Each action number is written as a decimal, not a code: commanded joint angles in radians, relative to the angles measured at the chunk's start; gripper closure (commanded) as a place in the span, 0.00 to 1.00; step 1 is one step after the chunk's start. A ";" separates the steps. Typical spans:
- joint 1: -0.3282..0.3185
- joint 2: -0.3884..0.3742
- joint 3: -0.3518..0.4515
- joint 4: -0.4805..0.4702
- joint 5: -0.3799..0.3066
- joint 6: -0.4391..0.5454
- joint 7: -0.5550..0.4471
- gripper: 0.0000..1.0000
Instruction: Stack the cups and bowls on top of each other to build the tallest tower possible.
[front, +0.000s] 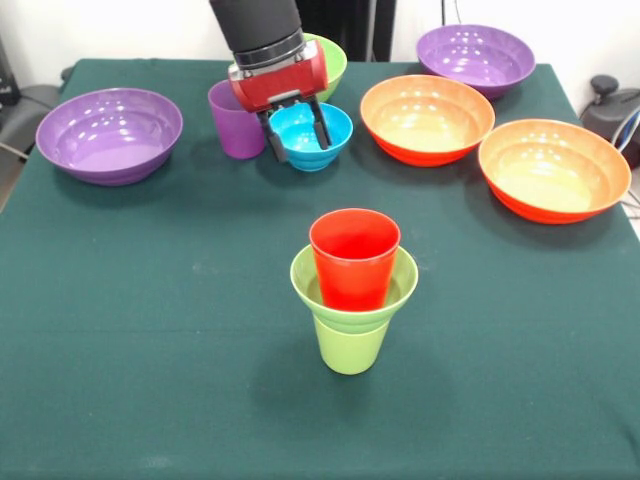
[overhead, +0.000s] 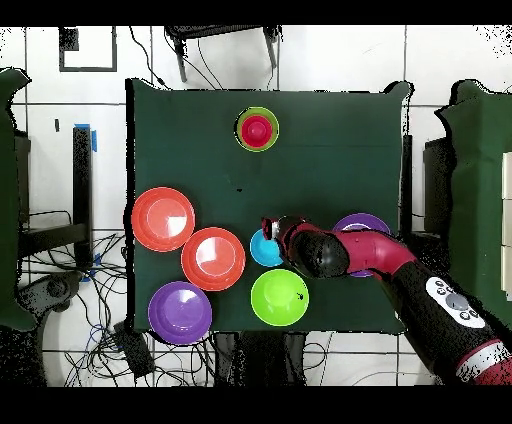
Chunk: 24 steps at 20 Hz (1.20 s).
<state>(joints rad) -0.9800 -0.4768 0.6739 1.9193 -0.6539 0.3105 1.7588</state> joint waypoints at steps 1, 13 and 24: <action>-0.030 0.051 0.041 -0.021 -0.106 0.138 -0.248 0.00; -0.119 0.070 0.079 -0.018 -0.150 0.182 -0.299 0.00; -0.157 0.101 0.102 0.004 -0.198 0.191 -0.290 0.00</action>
<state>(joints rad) -1.1464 -0.4127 0.7348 1.9192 -0.7648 0.3913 1.7586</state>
